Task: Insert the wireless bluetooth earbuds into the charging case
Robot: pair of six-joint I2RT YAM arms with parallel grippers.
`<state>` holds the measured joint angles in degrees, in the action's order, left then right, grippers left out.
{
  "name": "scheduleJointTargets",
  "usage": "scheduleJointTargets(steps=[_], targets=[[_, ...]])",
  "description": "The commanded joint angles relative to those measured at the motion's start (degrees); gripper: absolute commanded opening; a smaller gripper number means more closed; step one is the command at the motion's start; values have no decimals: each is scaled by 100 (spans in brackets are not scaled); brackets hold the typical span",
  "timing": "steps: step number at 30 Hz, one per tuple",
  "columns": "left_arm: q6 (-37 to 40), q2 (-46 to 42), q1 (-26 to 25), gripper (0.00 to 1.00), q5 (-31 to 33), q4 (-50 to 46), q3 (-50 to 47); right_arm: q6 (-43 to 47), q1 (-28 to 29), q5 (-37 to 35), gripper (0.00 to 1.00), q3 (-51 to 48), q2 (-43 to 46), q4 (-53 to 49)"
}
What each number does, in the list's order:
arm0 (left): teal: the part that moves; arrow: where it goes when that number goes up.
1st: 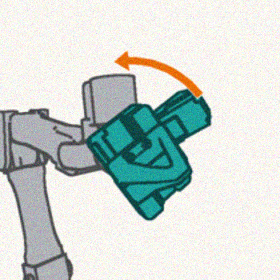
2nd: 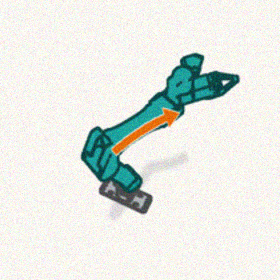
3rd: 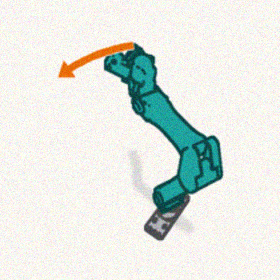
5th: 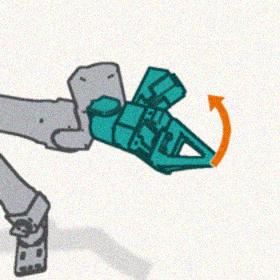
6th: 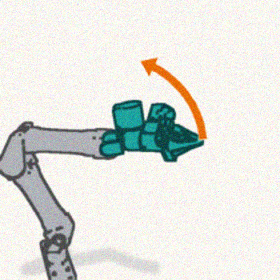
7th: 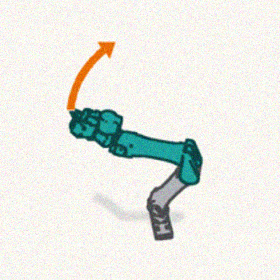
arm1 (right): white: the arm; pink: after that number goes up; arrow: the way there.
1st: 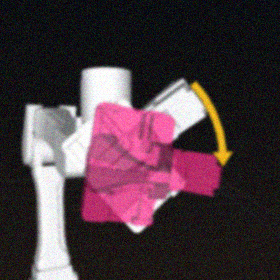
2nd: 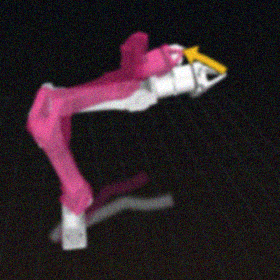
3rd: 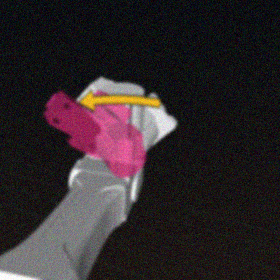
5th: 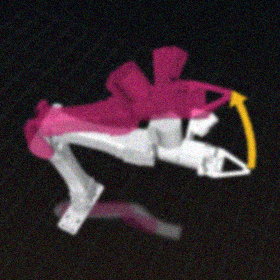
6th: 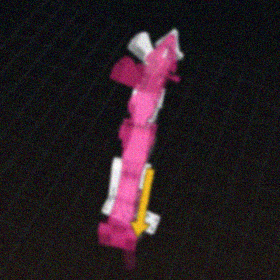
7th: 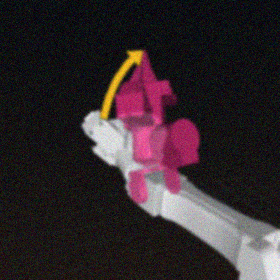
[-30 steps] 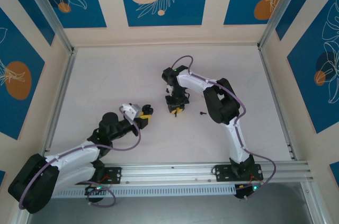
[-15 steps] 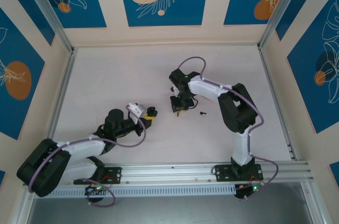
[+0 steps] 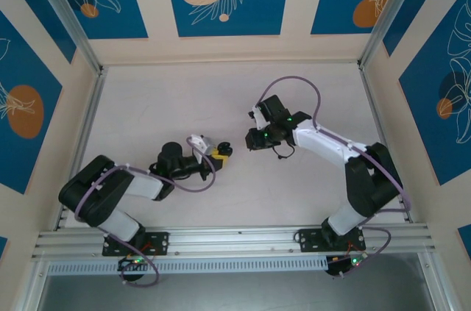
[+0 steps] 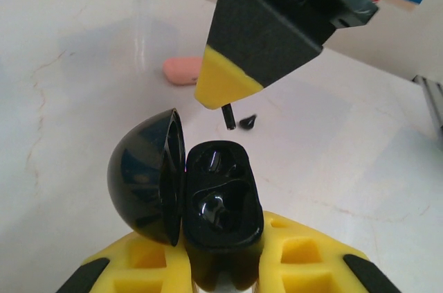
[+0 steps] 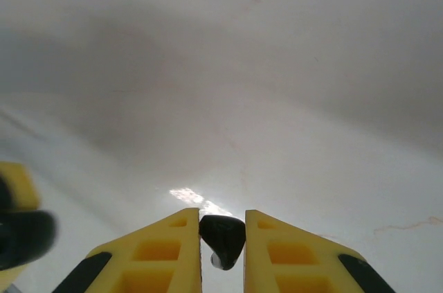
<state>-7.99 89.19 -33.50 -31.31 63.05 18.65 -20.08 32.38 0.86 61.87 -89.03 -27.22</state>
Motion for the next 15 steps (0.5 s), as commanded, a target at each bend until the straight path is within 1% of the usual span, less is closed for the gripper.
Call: scheduleJointTargets(steps=[1,9,15], targets=[[-284,242,-29,11,-397,878,156,304,6,361,18,-184,410,490],[-536,628,-52,11,-569,1329,302,728,158,593,17,-434,1026,777],[-616,718,-61,11,-648,1453,367,1089,367,750,16,-362,1134,894]])
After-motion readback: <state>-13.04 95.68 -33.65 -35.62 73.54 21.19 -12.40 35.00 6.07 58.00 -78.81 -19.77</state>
